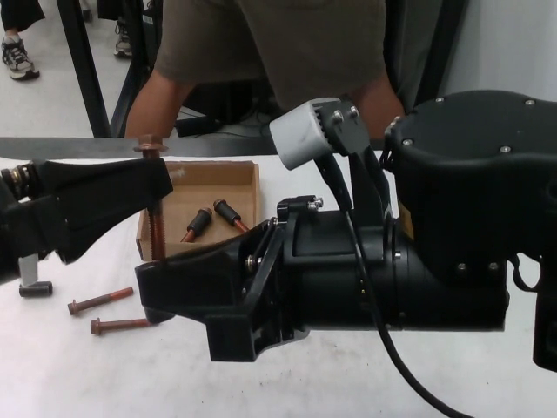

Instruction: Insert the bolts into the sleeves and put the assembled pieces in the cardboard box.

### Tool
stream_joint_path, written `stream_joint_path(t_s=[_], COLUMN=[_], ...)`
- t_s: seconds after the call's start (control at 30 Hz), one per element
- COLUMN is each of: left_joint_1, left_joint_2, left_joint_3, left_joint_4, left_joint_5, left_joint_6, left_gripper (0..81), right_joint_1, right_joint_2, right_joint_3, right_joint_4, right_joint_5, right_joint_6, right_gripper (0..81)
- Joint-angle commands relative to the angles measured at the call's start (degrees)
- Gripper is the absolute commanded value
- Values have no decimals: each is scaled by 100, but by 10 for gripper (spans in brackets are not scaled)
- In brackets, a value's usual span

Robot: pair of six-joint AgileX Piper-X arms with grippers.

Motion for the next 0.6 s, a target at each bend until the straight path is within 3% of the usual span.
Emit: stream_joint_path(t_s=[0.0,0.57], left_joint_1=[-26,-26], left_joint_2=[-50,-50], left_joint_3=[-11,-11], left_joint_4=[-17,-17], left_joint_5=[-55,-71], left_joint_6=[96,96], left_gripper=[8,8], right_joint_1=[11,11], right_joint_2=[-77,-99], right_joint_3=[-74,-165], right_joint_4=[113,80], right_joint_5=[3,177], right_joint_6=[-9,-141], right_gripper=[3,3])
